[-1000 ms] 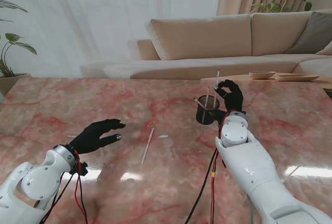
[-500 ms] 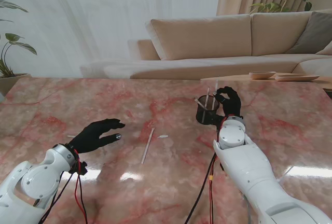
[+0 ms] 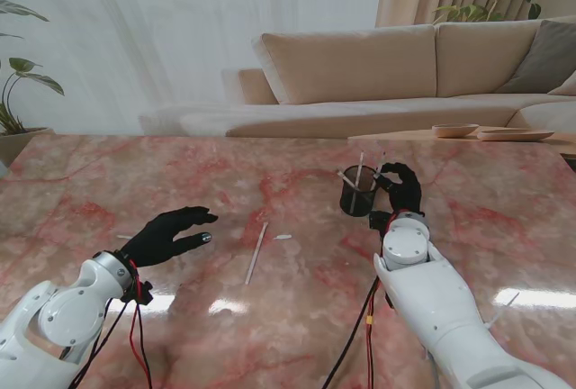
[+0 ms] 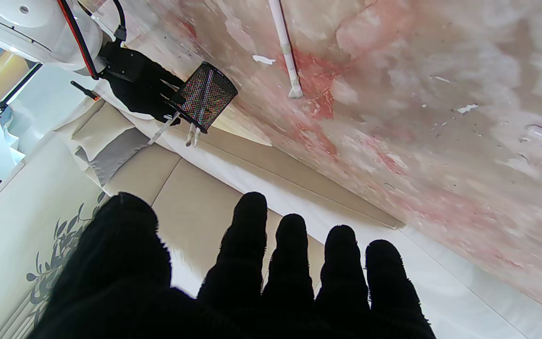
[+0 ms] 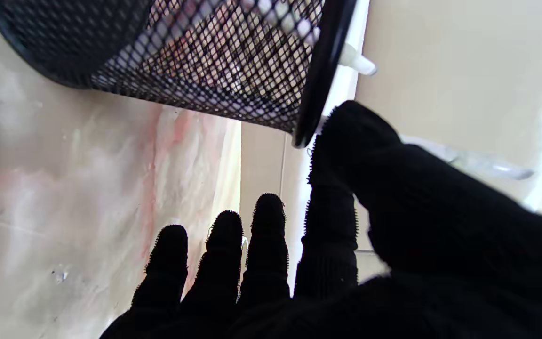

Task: Insert makeup brushes into the holder

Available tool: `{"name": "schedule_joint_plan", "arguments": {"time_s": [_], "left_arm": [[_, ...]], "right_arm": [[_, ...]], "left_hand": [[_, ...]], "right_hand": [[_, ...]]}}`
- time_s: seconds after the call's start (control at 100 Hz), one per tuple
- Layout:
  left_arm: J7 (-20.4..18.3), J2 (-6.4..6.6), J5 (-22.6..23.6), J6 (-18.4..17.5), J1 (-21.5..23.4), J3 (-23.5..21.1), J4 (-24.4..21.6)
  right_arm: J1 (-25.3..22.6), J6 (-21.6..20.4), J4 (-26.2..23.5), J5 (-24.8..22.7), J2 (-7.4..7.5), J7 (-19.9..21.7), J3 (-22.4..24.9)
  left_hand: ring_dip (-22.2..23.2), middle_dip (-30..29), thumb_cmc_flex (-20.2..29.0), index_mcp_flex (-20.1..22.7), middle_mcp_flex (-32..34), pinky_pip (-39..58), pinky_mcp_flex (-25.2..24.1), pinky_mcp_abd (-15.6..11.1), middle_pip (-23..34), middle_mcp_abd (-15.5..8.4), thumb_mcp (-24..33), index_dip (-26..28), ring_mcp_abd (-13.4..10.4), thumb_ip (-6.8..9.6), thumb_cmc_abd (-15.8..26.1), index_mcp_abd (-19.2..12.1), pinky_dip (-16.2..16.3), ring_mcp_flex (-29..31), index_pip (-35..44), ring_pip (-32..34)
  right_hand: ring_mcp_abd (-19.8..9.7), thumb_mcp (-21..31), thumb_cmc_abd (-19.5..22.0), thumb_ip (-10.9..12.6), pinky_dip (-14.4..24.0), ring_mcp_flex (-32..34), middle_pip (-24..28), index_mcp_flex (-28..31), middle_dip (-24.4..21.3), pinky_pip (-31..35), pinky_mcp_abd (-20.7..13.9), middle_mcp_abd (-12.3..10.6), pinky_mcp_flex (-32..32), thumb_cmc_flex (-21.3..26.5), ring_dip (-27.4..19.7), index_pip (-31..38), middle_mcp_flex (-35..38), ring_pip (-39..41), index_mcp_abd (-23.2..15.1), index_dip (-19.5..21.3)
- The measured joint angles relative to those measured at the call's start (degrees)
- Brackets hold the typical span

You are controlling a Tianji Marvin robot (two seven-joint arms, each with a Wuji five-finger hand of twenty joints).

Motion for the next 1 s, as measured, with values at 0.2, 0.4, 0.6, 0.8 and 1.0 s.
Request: {"name": "schedule_joint_plan", "arguments": {"time_s": [0.2, 0.4, 0.6, 0.8, 1.0], "left_arm": [[0.2, -0.01, 0.2, -0.1, 0.0, 0.0, 0.2], [0.3, -0.02, 0.2, -0.1, -0.1, 0.1, 0.2], [0.5, -0.04, 0.2, -0.2, -0.1, 0.1, 0.3], [0.6, -0.06, 0.2, -0.4, 0.0, 0.0, 0.4], [1.0, -0.09, 0.2, -0.5, 0.0, 0.1, 0.5]], "right_arm": [[-0.3, 0.1, -0.4, 0.0, 0.34, 0.9, 0.1], [-1.1, 0.3, -1.4, -0.1, 0.9, 2.7, 0.1], [-2.0, 0.3, -2.8, 0.2, 1.64, 5.0, 0.1], [-3.7, 0.7, -5.3, 0.7, 2.47, 7.2, 0.6], [-6.3, 3.7, -9.6, 0.5, 3.69, 9.3, 1.5]], "left_hand": [[0.0, 0.0, 0.0, 0.0, 0.0, -0.1, 0.0, 0.0, 0.0, 0.0, 0.0, 0.0, 0.0, 0.0, 0.0, 0.0, 0.0, 0.0, 0.0, 0.0], [0.0, 0.0, 0.0, 0.0, 0.0, -0.6, 0.0, 0.0, 0.0, 0.0, 0.0, 0.0, 0.0, 0.0, 0.0, 0.0, 0.0, 0.0, 0.0, 0.0], [0.0, 0.0, 0.0, 0.0, 0.0, -0.7, 0.0, 0.0, 0.0, 0.0, 0.0, 0.0, 0.0, 0.0, 0.0, 0.0, 0.0, 0.0, 0.0, 0.0], [0.0, 0.0, 0.0, 0.0, 0.0, -0.7, 0.0, 0.0, 0.0, 0.0, 0.0, 0.0, 0.0, 0.0, 0.0, 0.0, 0.0, 0.0, 0.0, 0.0], [0.0, 0.0, 0.0, 0.0, 0.0, -0.7, 0.0, 0.0, 0.0, 0.0, 0.0, 0.0, 0.0, 0.0, 0.0, 0.0, 0.0, 0.0, 0.5, 0.0]], "right_hand": [[0.0, 1.6, 0.8, 2.9, 0.7, 0.0, -0.7, -1.2, 0.0, -0.7, 0.0, 0.1, -0.4, -2.4, 0.0, -11.5, -0.8, -1.2, 3.7, 0.5], [0.0, 0.4, 2.5, 7.1, 0.7, 0.0, -1.5, -2.3, 0.0, -1.3, 0.0, 0.1, -0.7, -3.1, 0.0, -17.7, -1.5, -2.2, 5.9, 1.7], [0.0, -2.2, 2.5, 7.1, 0.7, -0.2, -2.6, -5.4, 0.0, -2.3, 0.0, 0.1, -1.4, -4.5, 0.0, -21.2, -3.8, -4.4, 7.5, 1.7], [0.0, -4.7, 2.5, 7.2, 0.7, -1.1, -3.8, -8.4, 0.0, -3.0, 0.0, 0.2, -1.4, -6.0, 0.0, -23.9, -5.0, -6.8, 9.2, 1.1], [0.0, -5.3, 2.5, 7.2, 0.7, -1.1, -4.6, -11.1, -0.1, -3.6, 0.0, 0.5, -1.4, -6.0, 0.0, -25.4, -6.9, -8.0, 10.3, 0.4]]}}
